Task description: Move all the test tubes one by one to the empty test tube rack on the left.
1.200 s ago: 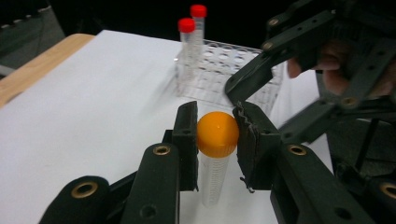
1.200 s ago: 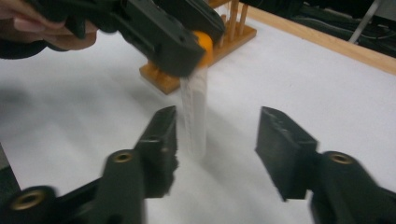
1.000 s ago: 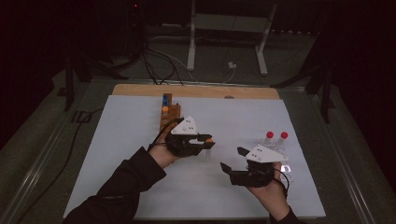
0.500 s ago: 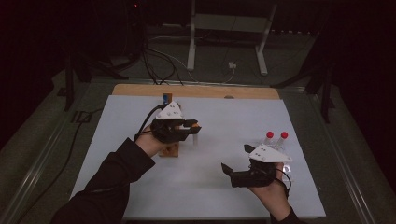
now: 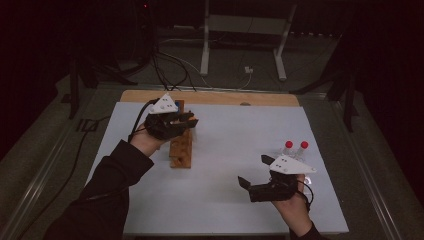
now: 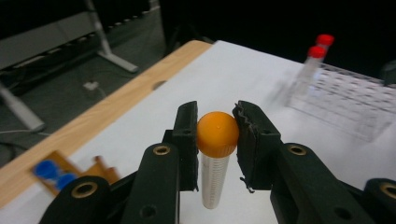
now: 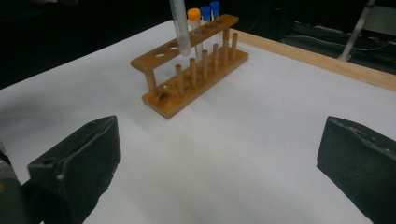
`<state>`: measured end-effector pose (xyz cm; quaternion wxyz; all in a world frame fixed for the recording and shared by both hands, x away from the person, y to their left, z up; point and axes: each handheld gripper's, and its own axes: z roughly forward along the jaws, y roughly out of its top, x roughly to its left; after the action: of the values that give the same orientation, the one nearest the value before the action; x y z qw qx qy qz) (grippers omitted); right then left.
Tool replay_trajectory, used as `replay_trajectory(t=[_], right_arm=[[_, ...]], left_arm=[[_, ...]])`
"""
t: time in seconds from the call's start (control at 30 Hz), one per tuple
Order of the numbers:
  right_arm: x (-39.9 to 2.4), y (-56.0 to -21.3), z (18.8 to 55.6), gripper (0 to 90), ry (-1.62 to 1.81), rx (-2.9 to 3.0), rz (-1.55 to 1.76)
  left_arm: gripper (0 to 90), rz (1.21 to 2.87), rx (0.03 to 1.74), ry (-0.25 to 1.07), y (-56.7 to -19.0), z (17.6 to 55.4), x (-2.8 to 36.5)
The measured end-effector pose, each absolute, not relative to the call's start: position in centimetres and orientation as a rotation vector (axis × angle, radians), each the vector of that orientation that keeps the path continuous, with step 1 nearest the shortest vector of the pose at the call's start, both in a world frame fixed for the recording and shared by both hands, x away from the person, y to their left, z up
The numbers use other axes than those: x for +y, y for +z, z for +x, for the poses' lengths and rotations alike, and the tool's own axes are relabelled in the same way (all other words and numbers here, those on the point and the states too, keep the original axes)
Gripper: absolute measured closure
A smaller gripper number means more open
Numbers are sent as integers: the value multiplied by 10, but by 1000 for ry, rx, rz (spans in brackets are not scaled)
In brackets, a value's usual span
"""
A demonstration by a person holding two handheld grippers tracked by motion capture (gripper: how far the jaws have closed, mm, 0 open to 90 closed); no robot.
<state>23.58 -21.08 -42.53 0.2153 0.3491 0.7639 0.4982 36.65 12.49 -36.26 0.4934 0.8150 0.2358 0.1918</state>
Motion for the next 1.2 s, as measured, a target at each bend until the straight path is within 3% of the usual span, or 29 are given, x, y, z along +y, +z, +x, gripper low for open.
replay_trajectory(t=[0.67,1.2], right_arm=[[-213,-425,235,0,1393,2124,958],[-215,-426,236,0,1399,2141,963]], left_arm=[[719,1953,723,653,-372,394,149],[719,1995,770,623,-407,405,148]])
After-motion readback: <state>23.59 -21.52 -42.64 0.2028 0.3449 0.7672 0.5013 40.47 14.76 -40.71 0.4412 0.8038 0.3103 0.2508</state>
